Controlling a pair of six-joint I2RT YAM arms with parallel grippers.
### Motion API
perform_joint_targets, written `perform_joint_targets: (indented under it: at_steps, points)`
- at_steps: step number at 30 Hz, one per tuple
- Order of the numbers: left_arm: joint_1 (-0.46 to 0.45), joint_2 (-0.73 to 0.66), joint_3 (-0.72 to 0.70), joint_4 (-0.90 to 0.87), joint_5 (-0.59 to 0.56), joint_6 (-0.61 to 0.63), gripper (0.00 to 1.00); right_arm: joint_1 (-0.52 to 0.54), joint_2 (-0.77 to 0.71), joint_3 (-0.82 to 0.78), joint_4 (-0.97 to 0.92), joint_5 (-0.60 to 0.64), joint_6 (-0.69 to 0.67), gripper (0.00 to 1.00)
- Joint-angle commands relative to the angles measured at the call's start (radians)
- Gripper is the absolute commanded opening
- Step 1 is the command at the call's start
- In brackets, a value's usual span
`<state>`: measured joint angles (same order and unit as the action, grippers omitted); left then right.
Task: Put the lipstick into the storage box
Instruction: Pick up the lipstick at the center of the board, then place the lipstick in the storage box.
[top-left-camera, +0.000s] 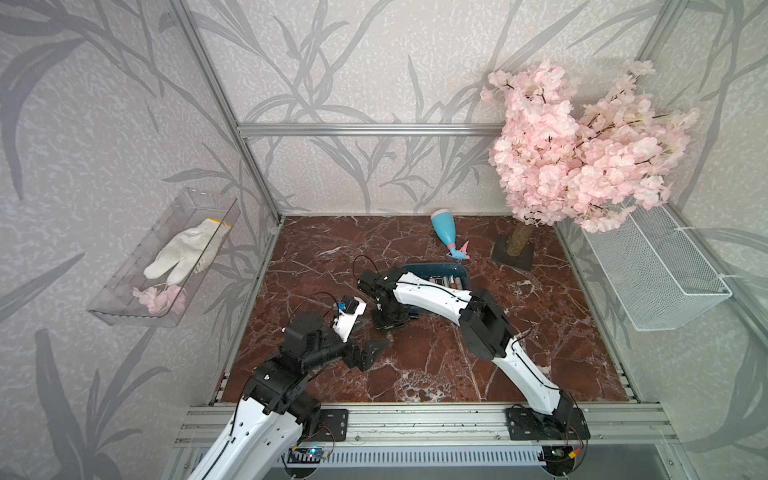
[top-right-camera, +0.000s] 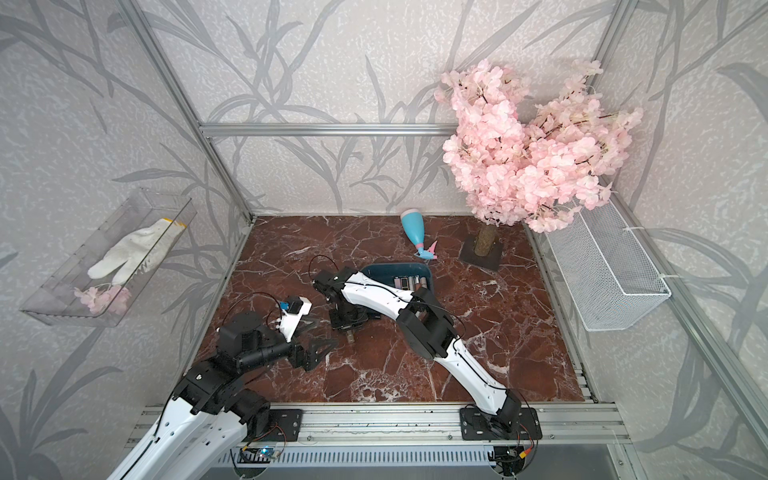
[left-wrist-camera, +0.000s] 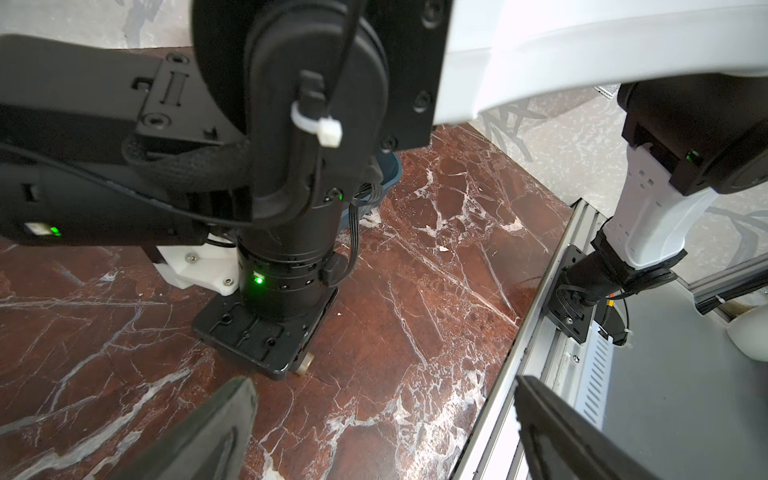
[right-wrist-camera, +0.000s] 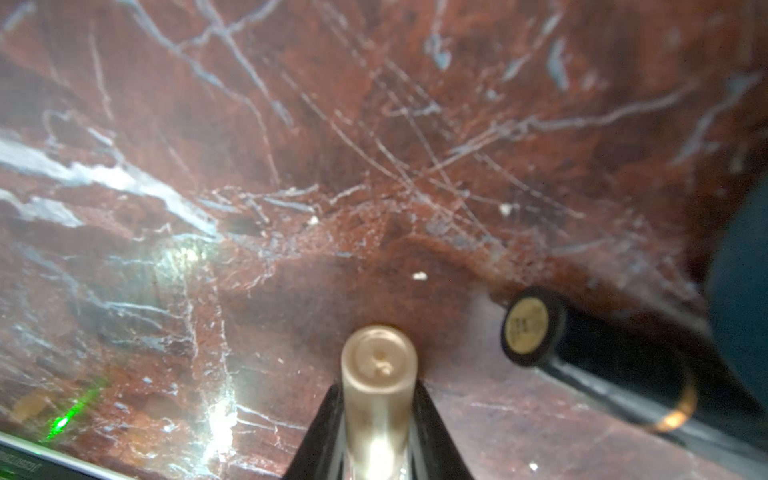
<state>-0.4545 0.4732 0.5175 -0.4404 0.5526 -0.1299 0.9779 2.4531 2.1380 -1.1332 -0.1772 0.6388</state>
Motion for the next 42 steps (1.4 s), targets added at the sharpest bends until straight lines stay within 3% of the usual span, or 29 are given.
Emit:
perform_joint_targets:
  at_steps: [1, 12, 19, 35, 42]
  points:
    - [0.002, -0.003, 0.030, 0.012, -0.006, 0.019, 1.00, -0.004, 0.007, 0.046, -0.050, 0.022, -0.030, 0.21]
    - [0.001, -0.010, 0.110, -0.033, -0.015, 0.068, 1.00, -0.020, -0.049, 0.291, -0.170, -0.001, -0.079, 0.18]
    - [0.001, 0.057, 0.158, -0.010, -0.027, 0.083, 1.00, -0.099, -0.076, 0.446, -0.247, 0.011, -0.092, 0.18]
    - [-0.013, 0.409, 0.229, 0.131, 0.039, 0.117, 1.00, -0.316, -0.142, 0.247, -0.227, 0.061, -0.204, 0.18]
    - [-0.087, 0.578, 0.319, 0.010, -0.013, 0.166, 1.00, -0.356, -0.117, 0.157, -0.212, 0.100, -0.262, 0.18]
